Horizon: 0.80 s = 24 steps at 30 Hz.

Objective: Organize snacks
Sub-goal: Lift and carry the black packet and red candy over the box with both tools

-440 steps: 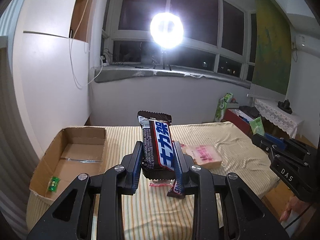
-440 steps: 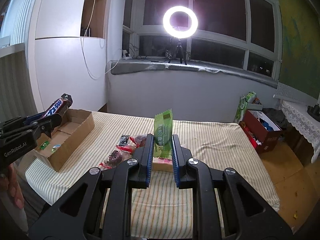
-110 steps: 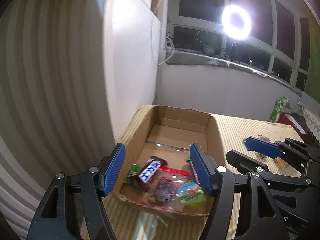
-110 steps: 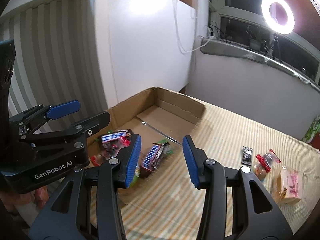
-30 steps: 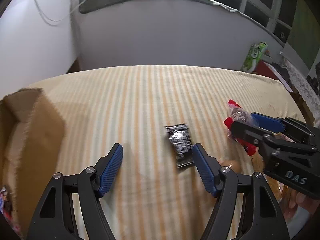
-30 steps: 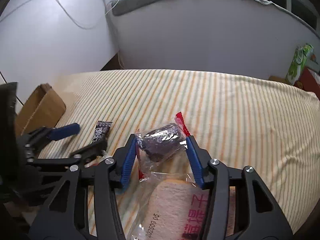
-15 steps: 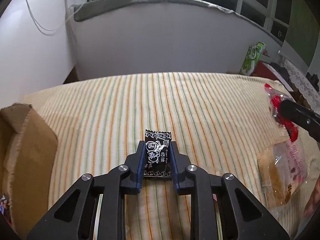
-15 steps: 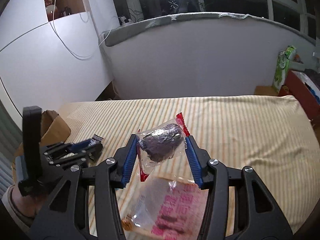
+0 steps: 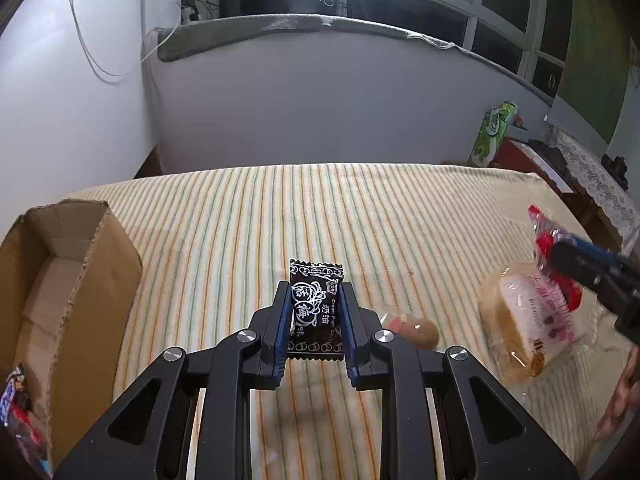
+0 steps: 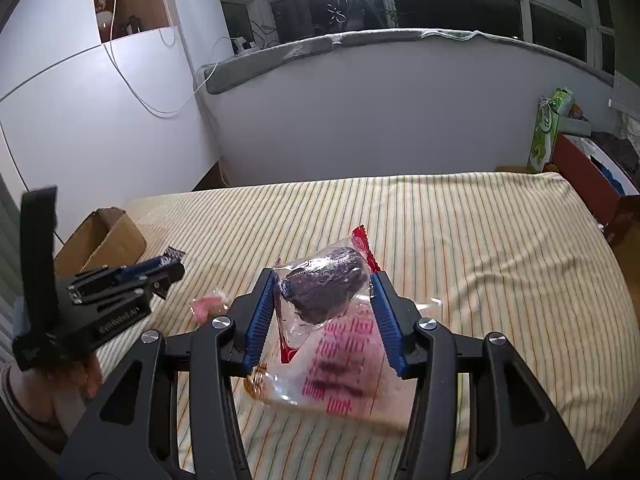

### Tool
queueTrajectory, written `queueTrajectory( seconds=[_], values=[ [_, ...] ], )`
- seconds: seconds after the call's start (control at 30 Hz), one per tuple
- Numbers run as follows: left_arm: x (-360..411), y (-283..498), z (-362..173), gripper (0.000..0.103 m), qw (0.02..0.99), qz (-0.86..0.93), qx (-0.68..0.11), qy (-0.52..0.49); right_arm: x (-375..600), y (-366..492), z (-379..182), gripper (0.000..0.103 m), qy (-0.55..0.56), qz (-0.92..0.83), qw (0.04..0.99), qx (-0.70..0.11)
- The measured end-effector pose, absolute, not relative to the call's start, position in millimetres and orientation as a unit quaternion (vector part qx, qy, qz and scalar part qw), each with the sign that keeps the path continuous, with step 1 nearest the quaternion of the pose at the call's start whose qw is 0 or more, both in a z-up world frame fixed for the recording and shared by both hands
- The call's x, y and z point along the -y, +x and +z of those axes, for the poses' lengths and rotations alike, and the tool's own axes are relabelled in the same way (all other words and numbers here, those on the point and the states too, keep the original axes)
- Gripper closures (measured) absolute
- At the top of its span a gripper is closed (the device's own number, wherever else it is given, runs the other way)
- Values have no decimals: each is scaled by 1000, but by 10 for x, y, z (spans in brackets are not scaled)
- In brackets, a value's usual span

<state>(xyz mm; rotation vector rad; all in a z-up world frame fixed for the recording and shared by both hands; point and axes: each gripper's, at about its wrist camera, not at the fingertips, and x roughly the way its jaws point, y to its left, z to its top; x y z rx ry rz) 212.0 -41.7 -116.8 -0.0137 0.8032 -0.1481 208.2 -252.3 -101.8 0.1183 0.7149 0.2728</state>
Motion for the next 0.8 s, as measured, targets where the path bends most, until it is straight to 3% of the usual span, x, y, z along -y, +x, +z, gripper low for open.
queueTrajectory(
  seconds=[0.4,0.8],
  values=[
    [76,1182,398,82,969,-94,-225,-28,2520,1127,204,53,24,111,967,-230],
    [-85,692,244,82,964,-111,-238,-39,2205,791,7,53,12,119,958,-261]
  ],
)
